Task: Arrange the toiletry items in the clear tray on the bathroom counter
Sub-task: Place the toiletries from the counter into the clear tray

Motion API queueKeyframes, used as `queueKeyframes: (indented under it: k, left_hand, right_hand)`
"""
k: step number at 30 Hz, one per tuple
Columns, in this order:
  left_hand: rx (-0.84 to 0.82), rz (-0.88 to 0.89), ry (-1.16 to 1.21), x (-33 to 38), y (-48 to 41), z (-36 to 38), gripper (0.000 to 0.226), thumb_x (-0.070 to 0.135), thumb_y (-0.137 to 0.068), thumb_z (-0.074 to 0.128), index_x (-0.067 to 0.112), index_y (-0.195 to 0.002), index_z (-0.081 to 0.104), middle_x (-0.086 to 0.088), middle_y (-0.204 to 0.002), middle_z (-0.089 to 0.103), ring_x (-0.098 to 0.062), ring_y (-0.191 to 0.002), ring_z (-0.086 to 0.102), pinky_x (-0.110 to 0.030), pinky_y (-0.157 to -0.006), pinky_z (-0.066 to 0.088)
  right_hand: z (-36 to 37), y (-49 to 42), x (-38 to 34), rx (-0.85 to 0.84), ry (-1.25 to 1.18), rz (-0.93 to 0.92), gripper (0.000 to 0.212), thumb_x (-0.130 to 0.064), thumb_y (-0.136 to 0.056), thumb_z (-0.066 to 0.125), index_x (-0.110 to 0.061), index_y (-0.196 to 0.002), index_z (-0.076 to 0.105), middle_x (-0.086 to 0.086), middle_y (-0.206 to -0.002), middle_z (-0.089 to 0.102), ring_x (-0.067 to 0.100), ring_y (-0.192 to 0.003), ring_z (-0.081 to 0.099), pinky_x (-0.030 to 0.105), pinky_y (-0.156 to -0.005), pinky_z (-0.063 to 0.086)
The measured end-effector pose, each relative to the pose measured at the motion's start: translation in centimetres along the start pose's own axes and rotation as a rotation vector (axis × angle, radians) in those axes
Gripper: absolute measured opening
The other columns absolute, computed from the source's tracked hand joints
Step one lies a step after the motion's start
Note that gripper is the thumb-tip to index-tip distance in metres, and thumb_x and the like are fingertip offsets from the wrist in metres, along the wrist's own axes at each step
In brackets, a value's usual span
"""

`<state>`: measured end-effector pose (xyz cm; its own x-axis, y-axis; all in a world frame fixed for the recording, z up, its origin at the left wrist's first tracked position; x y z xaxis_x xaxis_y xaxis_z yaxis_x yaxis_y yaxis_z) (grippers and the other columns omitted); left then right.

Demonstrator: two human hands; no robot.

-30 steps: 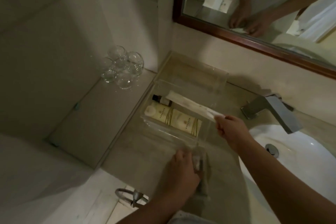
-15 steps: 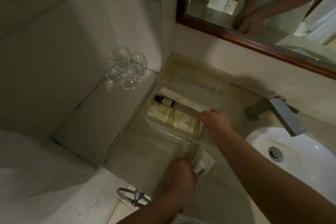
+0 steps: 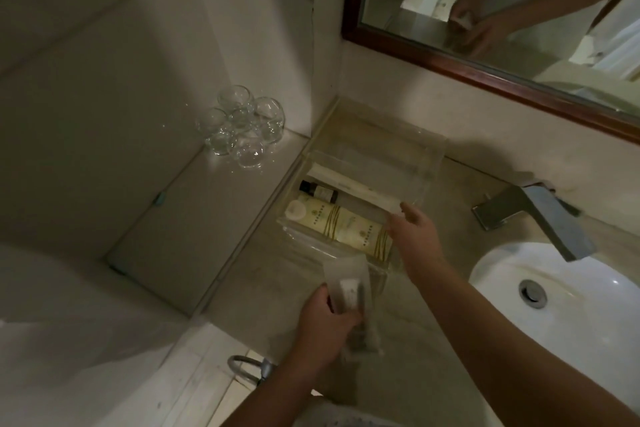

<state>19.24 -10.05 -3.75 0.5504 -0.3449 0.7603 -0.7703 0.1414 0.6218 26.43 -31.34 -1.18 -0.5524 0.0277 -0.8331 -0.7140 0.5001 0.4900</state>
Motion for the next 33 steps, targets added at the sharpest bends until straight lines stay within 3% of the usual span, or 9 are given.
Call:
queueKeyframes:
  k: [3, 8, 13, 16, 20, 26, 29, 33]
  left_hand:
    - [-0.004, -0.054, 0.226, 1.5, -0.5, -0.5, 0.033, 0.018, -0.079, 0.074, 0.022, -0.11, 0.063, 0.003, -0.103, 0.071, -0.014, -0.095, 0.067, -0.03, -0.079, 0.056]
    - [0.023, -0.106, 0.45, 3.7, -2.0, -0.8, 0.025, 0.019, -0.084, 0.069, 0.018, -0.107, 0.064, -0.002, -0.102, 0.07, -0.018, -0.094, 0.067, -0.026, -0.07, 0.054]
    - [0.022, -0.124, 0.508, 4.3, -3.6, 0.0, 0.019, 0.017, -0.082, 0.071, 0.012, -0.1, 0.067, -0.008, -0.098, 0.073, -0.023, -0.09, 0.07, -0.031, -0.069, 0.055]
    - [0.122, -0.058, 0.481, 4.9, -5.0, -1.8, 0.02, 0.013, -0.082, 0.071, 0.009, -0.101, 0.065, -0.007, -0.092, 0.073, -0.019, -0.083, 0.069, -0.03, -0.071, 0.055]
    - [0.253, 0.04, 0.31, 6.3, -6.3, -5.4, 0.029, 0.014, -0.08, 0.072, 0.019, -0.106, 0.059, 0.002, -0.095, 0.068, -0.014, -0.083, 0.065, -0.027, -0.069, 0.051]
    - [0.273, 0.179, -0.093, 8.5, -7.3, -6.6, 0.01, 0.016, -0.085, 0.067, 0.021, -0.093, 0.063, 0.01, -0.086, 0.063, 0.001, -0.075, 0.056, -0.013, -0.057, 0.039]
    - [0.338, 0.208, -0.264, 8.4, -7.7, -7.0, 0.011, 0.017, -0.083, 0.067, 0.019, -0.093, 0.063, 0.004, -0.088, 0.066, -0.01, -0.076, 0.06, -0.021, -0.061, 0.042]
    - [0.376, 0.309, -0.545, 9.3, -7.4, -6.2, 0.028, 0.023, -0.083, 0.065, 0.02, -0.11, 0.06, 0.0, -0.109, 0.058, -0.015, -0.085, 0.056, -0.026, -0.068, 0.044]
  right_hand:
    - [0.1, 2.9, -1.0, -0.096, 0.149, -0.105, 0.029, -0.024, -0.095, 0.058, -0.023, -0.123, 0.063, -0.004, -0.116, 0.066, 0.01, -0.1, 0.064, 0.025, -0.08, 0.051]
    - [2.5, 6.7, 1.3, -0.445, 0.385, -0.009, 0.023, -0.037, -0.097, 0.054, -0.024, -0.112, 0.064, -0.005, -0.101, 0.069, 0.009, -0.09, 0.065, 0.02, -0.07, 0.05]
    - [1.9, 6.2, 0.9, -0.417, 0.528, -0.076, 0.012, -0.026, -0.09, 0.065, -0.023, -0.101, 0.067, 0.003, -0.089, 0.072, 0.02, -0.081, 0.068, 0.036, -0.076, 0.056]
    - [1.2, 4.1, -0.6, -0.35, 0.631, -0.156, 0.004, -0.023, -0.089, 0.065, -0.02, -0.091, 0.067, -0.001, -0.075, 0.066, 0.014, -0.063, 0.06, 0.021, -0.056, 0.047]
    - [1.4, 1.5, -2.5, -0.36, 0.789, -0.22, 0.012, -0.02, -0.089, 0.064, -0.008, -0.087, 0.065, 0.002, -0.072, 0.058, 0.016, -0.066, 0.052, 0.028, -0.056, 0.037]
    - [2.6, 0.0, -2.2, -0.381, 1.062, -0.269, 0.015, -0.022, -0.092, 0.055, -0.012, -0.097, 0.066, 0.01, -0.089, 0.068, 0.025, -0.082, 0.063, 0.034, -0.069, 0.049]
    - [2.8, -0.4, -2.6, -0.33, 1.07, -0.263, 0.017, -0.025, -0.091, 0.055, -0.017, -0.102, 0.065, 0.006, -0.093, 0.069, 0.023, -0.08, 0.065, 0.034, -0.069, 0.051]
    - [2.7, -0.8, -2.1, -0.295, 1.218, -0.284, 0.024, -0.033, -0.085, 0.06, -0.026, -0.107, 0.061, 0.003, -0.102, 0.068, 0.023, -0.088, 0.062, 0.034, -0.076, 0.054]
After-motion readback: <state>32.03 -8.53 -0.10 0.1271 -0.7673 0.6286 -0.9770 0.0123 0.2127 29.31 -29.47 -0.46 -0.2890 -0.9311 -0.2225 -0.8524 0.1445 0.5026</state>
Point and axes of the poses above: each hand's wrist, its own y-axis away from the middle knuckle, its own z-axis out of the palm, x = y × z, the point moved 10 cm from there along -y, towards the middle knuckle
